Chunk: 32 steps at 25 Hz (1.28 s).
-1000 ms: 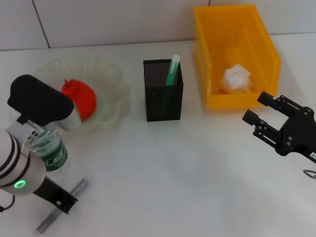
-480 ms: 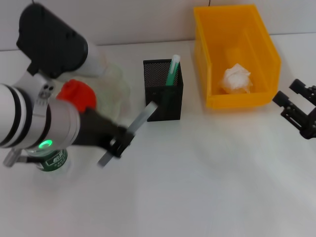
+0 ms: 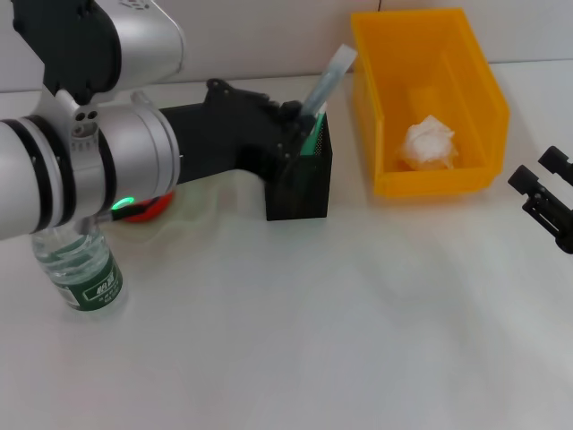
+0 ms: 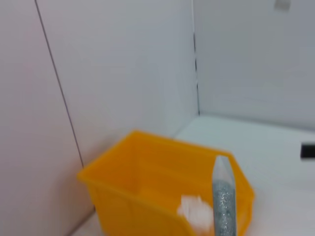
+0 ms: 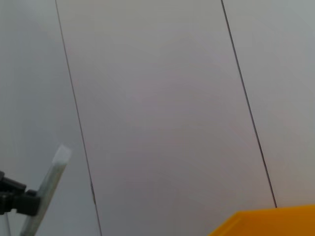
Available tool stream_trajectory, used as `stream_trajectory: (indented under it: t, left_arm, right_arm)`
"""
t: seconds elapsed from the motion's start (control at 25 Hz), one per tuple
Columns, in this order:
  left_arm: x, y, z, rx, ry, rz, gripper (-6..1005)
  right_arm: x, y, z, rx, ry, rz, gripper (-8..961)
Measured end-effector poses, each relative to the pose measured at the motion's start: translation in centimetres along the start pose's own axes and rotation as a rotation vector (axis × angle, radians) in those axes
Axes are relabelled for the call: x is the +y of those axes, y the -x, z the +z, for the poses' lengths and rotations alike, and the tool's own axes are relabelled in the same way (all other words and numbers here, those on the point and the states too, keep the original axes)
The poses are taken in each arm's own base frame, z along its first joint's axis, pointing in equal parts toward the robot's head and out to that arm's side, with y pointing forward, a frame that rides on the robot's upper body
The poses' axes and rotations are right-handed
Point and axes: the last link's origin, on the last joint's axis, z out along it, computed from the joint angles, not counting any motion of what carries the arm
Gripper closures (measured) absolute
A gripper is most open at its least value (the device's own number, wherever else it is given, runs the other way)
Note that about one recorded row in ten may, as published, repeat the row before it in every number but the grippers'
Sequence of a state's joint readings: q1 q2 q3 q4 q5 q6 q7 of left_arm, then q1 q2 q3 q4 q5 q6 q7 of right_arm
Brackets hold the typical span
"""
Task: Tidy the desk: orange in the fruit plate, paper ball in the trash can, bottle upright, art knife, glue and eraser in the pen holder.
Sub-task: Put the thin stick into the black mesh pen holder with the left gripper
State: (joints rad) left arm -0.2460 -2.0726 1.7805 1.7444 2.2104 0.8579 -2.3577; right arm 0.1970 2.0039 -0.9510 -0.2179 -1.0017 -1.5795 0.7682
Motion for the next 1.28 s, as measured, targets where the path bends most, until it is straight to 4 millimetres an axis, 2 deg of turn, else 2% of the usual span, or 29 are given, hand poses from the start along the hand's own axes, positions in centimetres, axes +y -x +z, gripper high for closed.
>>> stream_trajectory:
  t: [0.48, 0.56, 0.68, 0.76, 0.88, 1.0, 1.28]
  left_arm:
    - [-1.2, 1.2, 3.9, 0.298, 0.027, 0.003, 868]
    - [-1.9, 2.2, 5.1, 0.366, 0.032, -0.011, 868]
    - [-2.2, 2.9, 5.5, 0.416, 0.038, -0.013, 868]
    - [-2.7, 4.1, 6.0, 0.489, 0.033, 0.009, 868]
    - [-2.8, 4.6, 6.1, 0.5, 0.025, 0.017, 868]
    - [-3.4, 6.1, 6.4, 0.495, -0.001, 0.014, 869]
    - [-3.5, 7.3, 6.7, 0.449, -0.01, 0.037, 873]
  right_arm:
    - [0.1, -0.1, 0.2, 0.002, 0.002, 0.004, 344]
    - [0.2, -0.1, 0.2, 0.003, 0.003, 0.005, 344]
    - [0.3, -0.2, 0.2, 0.002, 0.005, 0.008, 345]
    - [0.3, -0.2, 0.2, 0.002, 0.006, 0.008, 345]
    - [0.4, -0.2, 0.2, 0.001, 0.008, 0.01, 344]
    - [0.5, -0.3, 0.3, 0.001, 0.011, 0.013, 344]
    - [0.9, -0.5, 0.8, 0.0, 0.02, 0.016, 345]
